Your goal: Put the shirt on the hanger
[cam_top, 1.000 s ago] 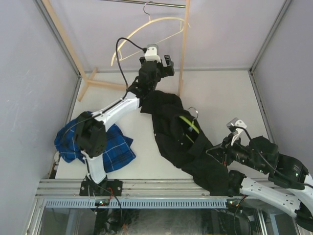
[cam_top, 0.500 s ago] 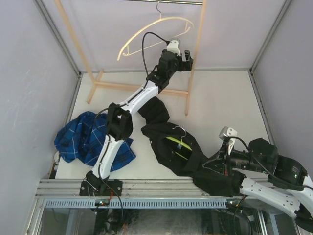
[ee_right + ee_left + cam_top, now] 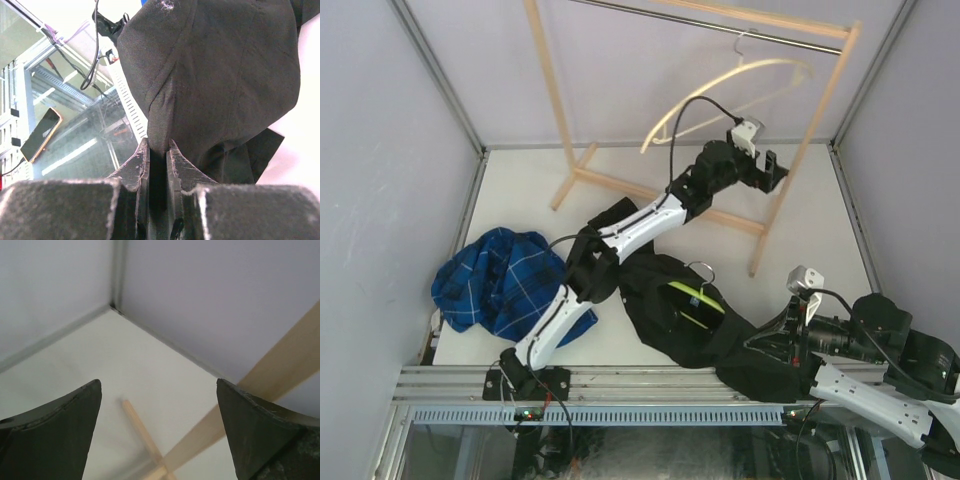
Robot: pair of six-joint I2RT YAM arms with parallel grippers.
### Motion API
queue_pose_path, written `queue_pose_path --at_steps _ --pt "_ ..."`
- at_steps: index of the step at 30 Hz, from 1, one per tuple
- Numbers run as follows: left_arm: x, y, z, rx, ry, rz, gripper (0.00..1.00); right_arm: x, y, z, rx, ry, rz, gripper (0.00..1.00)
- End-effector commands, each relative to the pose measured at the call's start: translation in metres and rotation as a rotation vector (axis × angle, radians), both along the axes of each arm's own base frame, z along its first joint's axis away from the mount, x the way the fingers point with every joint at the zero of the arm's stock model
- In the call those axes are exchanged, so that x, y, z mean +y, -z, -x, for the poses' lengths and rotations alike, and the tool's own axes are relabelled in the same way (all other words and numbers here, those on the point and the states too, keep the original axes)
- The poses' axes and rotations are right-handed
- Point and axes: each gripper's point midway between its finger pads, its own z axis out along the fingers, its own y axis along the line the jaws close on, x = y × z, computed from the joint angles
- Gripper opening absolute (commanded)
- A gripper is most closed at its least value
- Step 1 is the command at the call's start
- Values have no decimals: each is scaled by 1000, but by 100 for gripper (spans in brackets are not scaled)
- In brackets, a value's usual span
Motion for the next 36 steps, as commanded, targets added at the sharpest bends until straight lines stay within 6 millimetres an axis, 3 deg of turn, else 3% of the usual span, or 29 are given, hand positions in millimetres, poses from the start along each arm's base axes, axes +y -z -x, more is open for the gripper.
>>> queue_pose_path --at_steps 1,8,9,10,11,18,21,25,28,32,33,36 --pt "23 -31 9 -52 23 8 100 2 -28 -9 -68 37 -91 0" --pt "101 -8 21 -11 -66 -40 100 5 -26 -31 -76 128 -38 0" --pt "115 7 25 8 -90 -62 100 6 -28 -31 -79 123 -38 0" --pt "127 0 24 -3 -115 -50 100 7 -29 -32 -80 123 -38 0" --pt "140 15 26 23 -135 -70 100 6 -31 -35 -77 142 -34 0" --pt "214 67 30 114 -254 -112 100 -6 -43 -58 -81 304 -23 0" --pt "249 75 34 147 -324 -71 100 -7 -48 -66 -98 338 -2 0" --pt "302 76 38 194 -456 -15 100 -4 -48 -79 -97 378 64 0" --pt "340 69 50 215 -555 7 99 9 -49 -89 -101 371 105 0" --pt "383 49 79 211 -691 7 100 41 -53 -101 -108 313 127 0" --pt "403 41 84 210 -749 12 100 50 -54 -104 -112 297 128 0" --pt "437 12 107 197 -846 6 100 80 -51 -117 -116 277 142 0"
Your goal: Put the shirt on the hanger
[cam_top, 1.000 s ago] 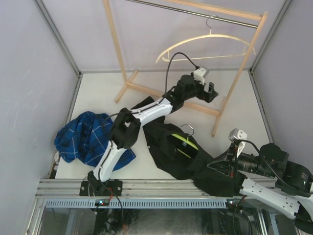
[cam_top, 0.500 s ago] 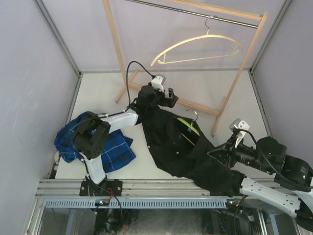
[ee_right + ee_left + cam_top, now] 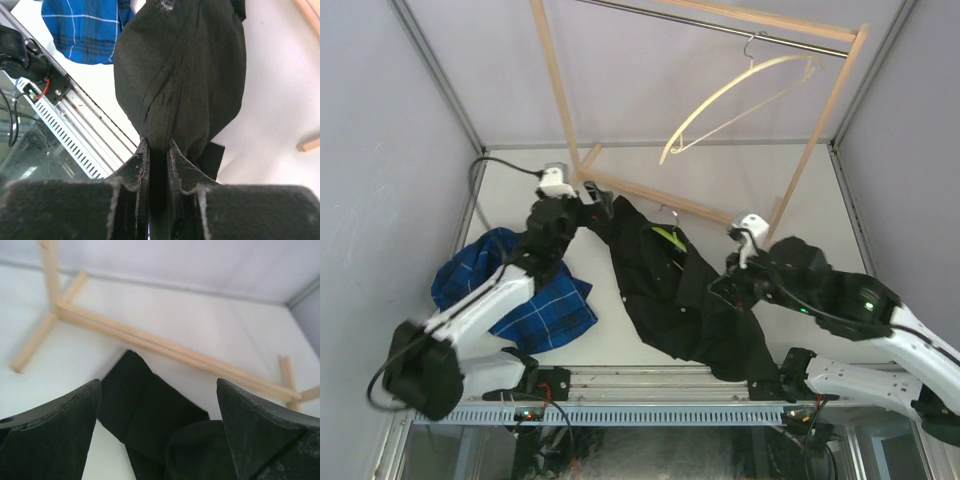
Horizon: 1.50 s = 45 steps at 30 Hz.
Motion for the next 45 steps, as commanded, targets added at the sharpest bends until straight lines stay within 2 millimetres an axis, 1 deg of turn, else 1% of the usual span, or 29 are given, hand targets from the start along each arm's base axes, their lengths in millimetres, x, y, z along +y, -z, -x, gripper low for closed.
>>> queue_pose_path --at_steps 1,3,4,5,6,9,11,14,15,16,19,22,24,28,30,32,33,37,40,43,45 --pt "63 -50 31 -36 -212 -6 100 51 -38 -27 -116 -29 -95 0" --pt "85 -72 50 -60 -269 -20 100 75 -36 -41 -134 -14 -72 0" --pt "95 -80 60 -74 -292 -29 100 85 -42 -48 -159 5 -71 0" --pt "106 -93 73 -104 -317 -24 100 97 -48 -54 -179 11 -73 0" --pt "116 -100 83 -124 -340 -27 100 110 -55 -61 -202 19 -80 0" --pt "136 -109 108 -152 -372 -59 100 140 -73 -84 -269 73 -88 0" --pt "146 -109 122 -156 -390 -76 100 156 -86 -102 -313 129 -104 0" --pt "158 -104 135 -150 -411 -115 100 176 -109 -132 -386 220 -127 0" --pt "162 -100 138 -143 -422 -129 100 182 -122 -141 -409 246 -151 0" --pt "165 -98 141 -137 -429 -140 100 187 -131 -150 -423 272 -165 0" --pt "171 -88 147 -119 -443 -171 100 205 -145 -180 -437 334 -191 0" --pt "174 -79 150 -108 -449 -188 100 216 -161 -207 -459 397 -218 0" --pt "173 -76 151 -103 -440 -190 100 218 -170 -225 -481 442 -215 0" --pt "172 -71 152 -89 -428 -201 100 207 -185 -256 -509 508 -218 0" --pt "170 -69 151 -86 -420 -200 100 199 -192 -266 -519 520 -240 0" --pt "170 -68 151 -81 -418 -202 100 192 -198 -271 -535 506 -262 0" --pt "169 -67 151 -78 -415 -202 100 186 -201 -275 -549 510 -268 0" --pt "166 -67 152 -80 -395 -198 100 166 -210 -278 -567 531 -303 0" --pt "169 -68 153 -83 -406 -198 100 152 -214 -274 -530 548 -332 0" --pt "173 -67 154 -83 -424 -196 100 141 -205 -263 -488 566 -320 0" --pt "172 -66 154 -82 -419 -193 100 133 -197 -251 -478 581 -309 0"
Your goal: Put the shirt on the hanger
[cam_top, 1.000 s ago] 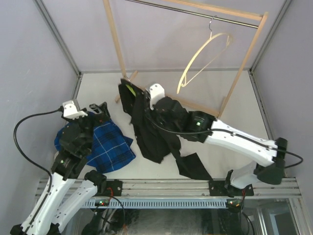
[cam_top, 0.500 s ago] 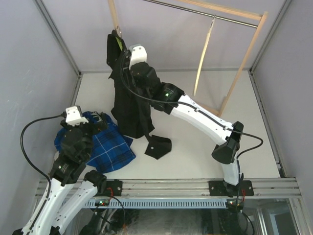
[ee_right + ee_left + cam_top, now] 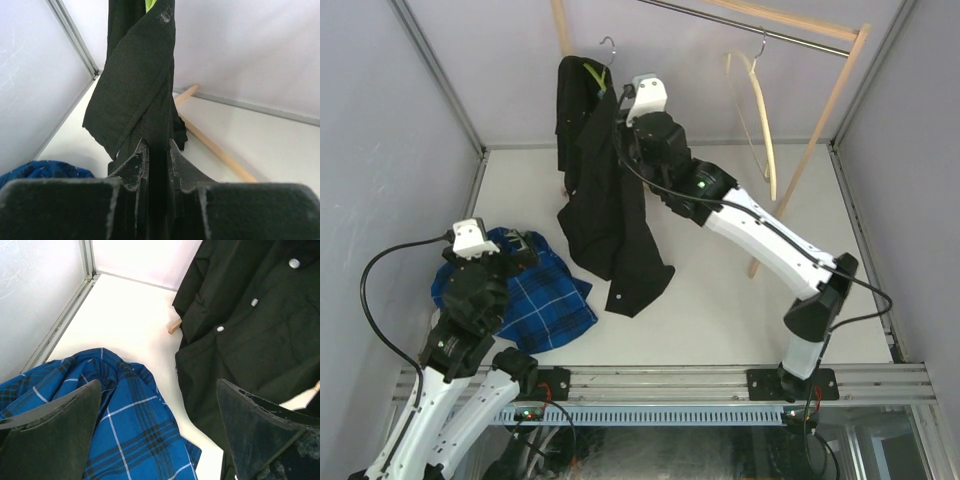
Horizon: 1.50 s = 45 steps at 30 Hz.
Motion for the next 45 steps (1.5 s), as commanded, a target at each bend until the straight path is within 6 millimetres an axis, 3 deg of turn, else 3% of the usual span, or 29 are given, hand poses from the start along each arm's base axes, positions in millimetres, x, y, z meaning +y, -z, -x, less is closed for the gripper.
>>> queue_pose_path --at_steps 1,6,10,19,26,45 --pt "0 5 -1 3 6 -10 100 -49 -59 32 -91 104 -169 0" --pt "-2 7 -3 13 19 -9 100 -86 -53 63 -84 166 -168 0" --pt "-2 6 -3 5 21 2 100 -114 -64 75 -122 195 -198 0" --pt "-4 9 -4 15 33 6 100 -125 -98 41 -209 192 -210 0" --pt "-3 10 -7 18 38 15 100 -121 -108 21 -237 157 -242 0" --pt "-6 10 -7 12 60 28 100 -127 -97 -23 -232 163 -421 0"
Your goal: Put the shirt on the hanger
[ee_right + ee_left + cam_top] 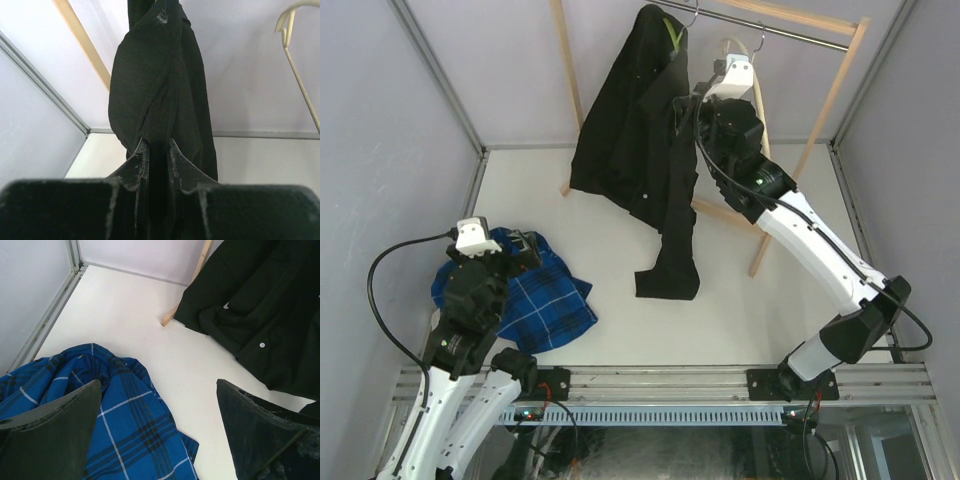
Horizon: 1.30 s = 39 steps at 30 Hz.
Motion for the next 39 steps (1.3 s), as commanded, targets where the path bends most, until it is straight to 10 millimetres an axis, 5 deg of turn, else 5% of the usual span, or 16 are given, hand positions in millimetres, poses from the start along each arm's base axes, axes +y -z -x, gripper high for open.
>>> queue_pose_path --at_steps 1,15,21,28,39 --pt "-2 -1 -2 -15 8 16 100 -7 -50 -6 -137 11 -183 0" --pt "-1 -2 0 -24 7 16 100 -7 -37 -28 -121 22 -284 0" --pt "0 -2 0 -23 4 15 100 -1 -17 -26 -67 -7 -235 30" --pt "2 -3 1 -28 -5 16 100 -1 -11 7 -40 -52 -171 66" --pt "2 6 -5 15 -24 30 100 17 4 89 -35 -181 94 89"
